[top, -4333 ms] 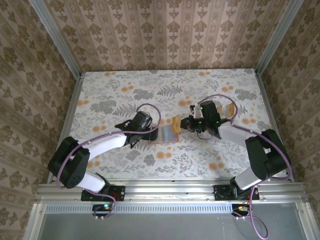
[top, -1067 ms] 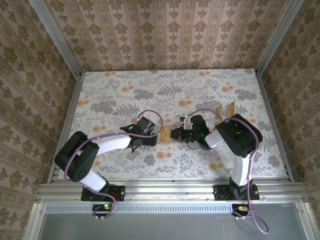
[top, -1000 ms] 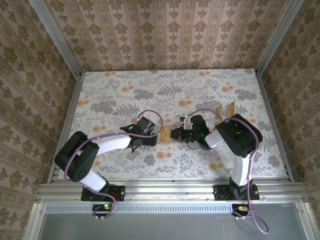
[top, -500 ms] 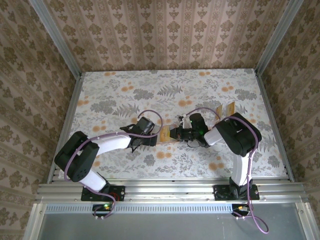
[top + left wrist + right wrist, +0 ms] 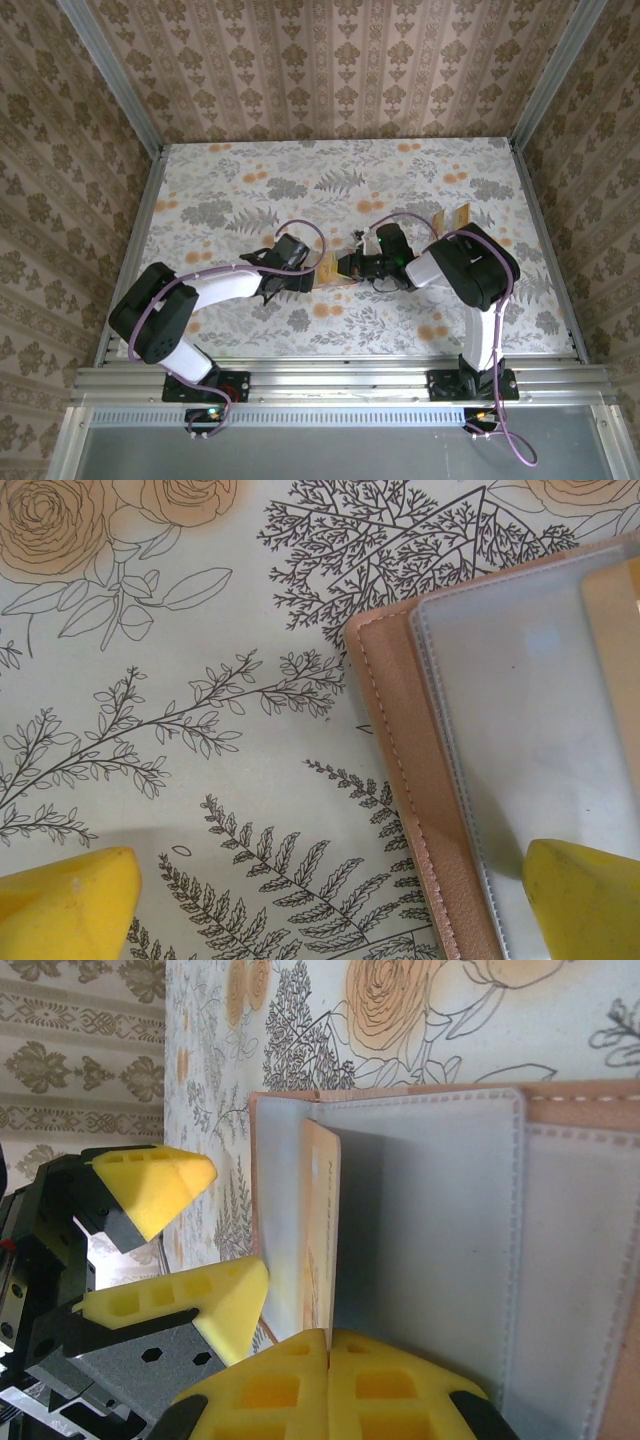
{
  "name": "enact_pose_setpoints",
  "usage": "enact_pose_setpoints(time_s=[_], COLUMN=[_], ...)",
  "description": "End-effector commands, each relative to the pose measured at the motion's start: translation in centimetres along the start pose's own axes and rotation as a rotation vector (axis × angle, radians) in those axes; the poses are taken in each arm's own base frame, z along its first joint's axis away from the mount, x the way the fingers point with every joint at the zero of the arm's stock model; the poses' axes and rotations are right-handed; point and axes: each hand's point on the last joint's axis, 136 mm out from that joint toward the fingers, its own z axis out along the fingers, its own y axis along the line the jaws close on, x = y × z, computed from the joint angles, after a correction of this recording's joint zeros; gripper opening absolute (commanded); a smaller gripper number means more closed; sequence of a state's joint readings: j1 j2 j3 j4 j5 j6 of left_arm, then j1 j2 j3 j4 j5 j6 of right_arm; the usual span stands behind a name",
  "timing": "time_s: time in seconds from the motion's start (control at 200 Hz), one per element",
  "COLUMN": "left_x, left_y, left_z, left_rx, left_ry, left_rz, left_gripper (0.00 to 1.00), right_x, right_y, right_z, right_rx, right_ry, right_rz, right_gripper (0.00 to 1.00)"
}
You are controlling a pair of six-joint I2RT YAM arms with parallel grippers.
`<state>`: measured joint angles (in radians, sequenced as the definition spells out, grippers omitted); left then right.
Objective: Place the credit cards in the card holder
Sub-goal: Insert the credit card into the card slot.
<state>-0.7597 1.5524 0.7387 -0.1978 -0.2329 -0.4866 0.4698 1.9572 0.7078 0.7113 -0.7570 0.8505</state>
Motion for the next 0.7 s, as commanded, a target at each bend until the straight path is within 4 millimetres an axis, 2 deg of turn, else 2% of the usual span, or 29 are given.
enact_pose_setpoints(time_s=[0.0,0.08,0.225,0.3,0.535,0.695], left_x=[1.1,1.2,1.1,1.1,1.0,1.0], left_y=[0.4,0.4,0.4,0.3,0.2,0.2], left_z=[0.2,0.2,0.2,0.2,0.3,0.3], left_rx=[-0.024,-0.024,-0.023,-0.022,-0.015,-0.016], left_ry=[0.029,0.028,0.028,0.026,0.024,0.024], left_rz=[0.015,0.012,0.014,0.014,0.013,0.015], left_gripper=[0.99,0.99,0.99,0.99,0.99,0.99], right_x=[1.9,2.0,1.7,1.4,0.6,-0.4], right_y=[-2.7,-2.7,-2.4,-2.1,-1.4,-0.6], right_z=[0.5,0.5,0.0,-0.3,-0.9,-1.5], right_rx=[0.092,0.108,0.144,0.164,0.208,0.246], right_ry=[0.068,0.078,0.084,0.082,0.078,0.064], right_rz=[0.049,0.046,0.021,0.004,-0.027,-0.064], right_gripper=[0.00,0.08,0.29,0.36,0.51,0.54])
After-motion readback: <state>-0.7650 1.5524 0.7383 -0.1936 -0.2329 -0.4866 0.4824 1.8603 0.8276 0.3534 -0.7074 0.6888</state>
